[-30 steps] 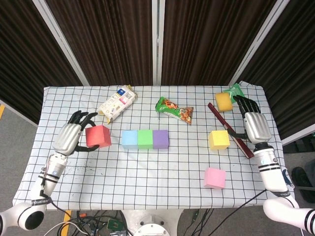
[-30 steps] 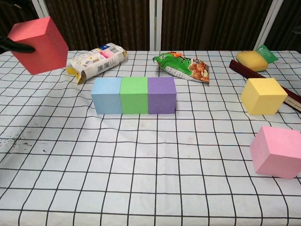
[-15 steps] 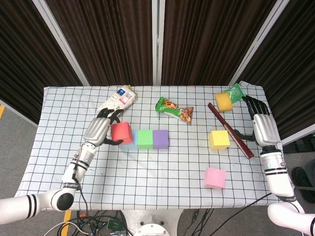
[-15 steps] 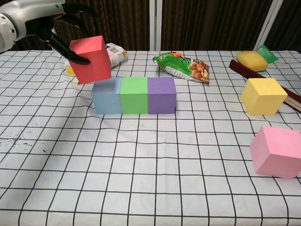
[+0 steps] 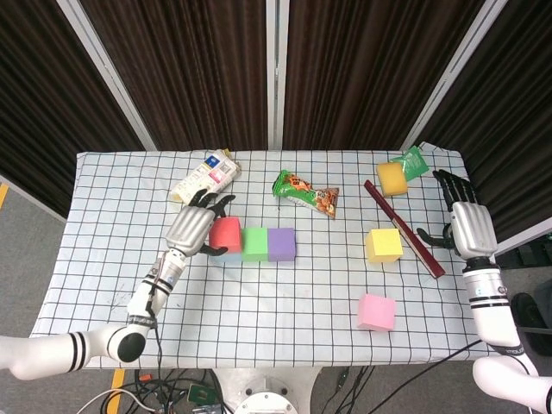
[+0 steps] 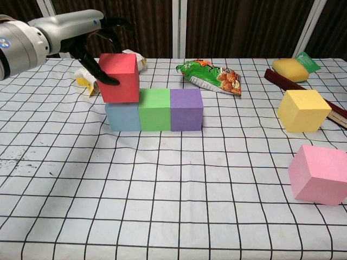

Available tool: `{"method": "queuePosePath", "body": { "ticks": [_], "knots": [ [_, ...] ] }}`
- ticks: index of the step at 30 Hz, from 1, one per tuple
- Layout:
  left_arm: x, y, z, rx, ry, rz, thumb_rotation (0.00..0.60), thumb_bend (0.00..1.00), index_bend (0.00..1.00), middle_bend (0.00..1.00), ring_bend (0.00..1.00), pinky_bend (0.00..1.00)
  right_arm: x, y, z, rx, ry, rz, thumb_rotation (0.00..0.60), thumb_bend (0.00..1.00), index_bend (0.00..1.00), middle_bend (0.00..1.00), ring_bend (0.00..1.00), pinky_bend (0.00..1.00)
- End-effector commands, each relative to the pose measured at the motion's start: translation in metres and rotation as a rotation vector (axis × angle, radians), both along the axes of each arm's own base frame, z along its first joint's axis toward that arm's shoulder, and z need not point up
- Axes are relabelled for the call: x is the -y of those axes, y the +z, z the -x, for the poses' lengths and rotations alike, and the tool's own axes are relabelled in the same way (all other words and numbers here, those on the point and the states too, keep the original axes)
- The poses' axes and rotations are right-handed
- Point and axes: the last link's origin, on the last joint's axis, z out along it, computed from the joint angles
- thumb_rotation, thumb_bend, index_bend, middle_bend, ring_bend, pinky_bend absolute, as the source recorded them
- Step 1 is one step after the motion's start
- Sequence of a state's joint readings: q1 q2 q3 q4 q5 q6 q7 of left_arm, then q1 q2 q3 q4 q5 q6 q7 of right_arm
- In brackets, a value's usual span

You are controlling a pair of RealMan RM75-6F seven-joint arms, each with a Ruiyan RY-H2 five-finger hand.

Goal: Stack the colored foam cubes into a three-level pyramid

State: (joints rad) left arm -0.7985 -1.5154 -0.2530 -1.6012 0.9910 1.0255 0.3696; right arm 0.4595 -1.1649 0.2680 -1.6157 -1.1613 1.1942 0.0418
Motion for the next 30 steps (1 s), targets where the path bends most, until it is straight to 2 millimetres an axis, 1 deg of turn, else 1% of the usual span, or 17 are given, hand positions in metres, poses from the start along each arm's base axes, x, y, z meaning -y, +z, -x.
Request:
{"method": "queuePosePath", "body": {
  "ticks": [1,4,7,12,24,30],
  "knots": [
    [0.002,-0.006,-0.001,0.007,0.004,0.028,0.6,0.2,0.1,0.47,0.11,0.02,0.0,-0.001,0.003,0.002,-0.009,-0.004,0.6,0.13,0.0,0.05,0.0,0.0],
    [0.001,-0.006,-0.001,0.004,0.003,0.036,0.6,0.2,0.1,0.46,0.11,0.02,0.001,-0.002,0.006,0.006,-0.016,-0.005,0.6,0.13,0.0,0.05,0.0,0.0],
    [0.0,-0.005,-0.001,0.015,0.014,0.065,0.6,0.2,0.09,0.43,0.1,0.02,0.001,-0.002,0.008,-0.002,-0.018,-0.002,0.6,0.13,0.0,0.05,0.0,0.0],
    [-0.004,0.0,-0.002,0.03,0.023,0.068,0.6,0.2,0.09,0.34,0.08,0.01,0.001,-0.004,0.008,-0.009,-0.019,0.0,0.6,0.13,0.0,0.05,0.0,0.0],
    [-0.005,0.001,0.0,0.044,0.032,0.075,0.6,0.19,0.09,0.28,0.07,0.01,0.002,-0.006,0.007,-0.013,-0.015,-0.006,0.6,0.13,0.0,0.05,0.0,0.0],
    [-0.003,0.007,0.0,0.052,0.029,0.074,0.6,0.19,0.08,0.25,0.06,0.01,0.002,-0.006,0.006,-0.014,-0.011,-0.009,0.6,0.13,0.0,0.05,0.0,0.0]
  ]
}}
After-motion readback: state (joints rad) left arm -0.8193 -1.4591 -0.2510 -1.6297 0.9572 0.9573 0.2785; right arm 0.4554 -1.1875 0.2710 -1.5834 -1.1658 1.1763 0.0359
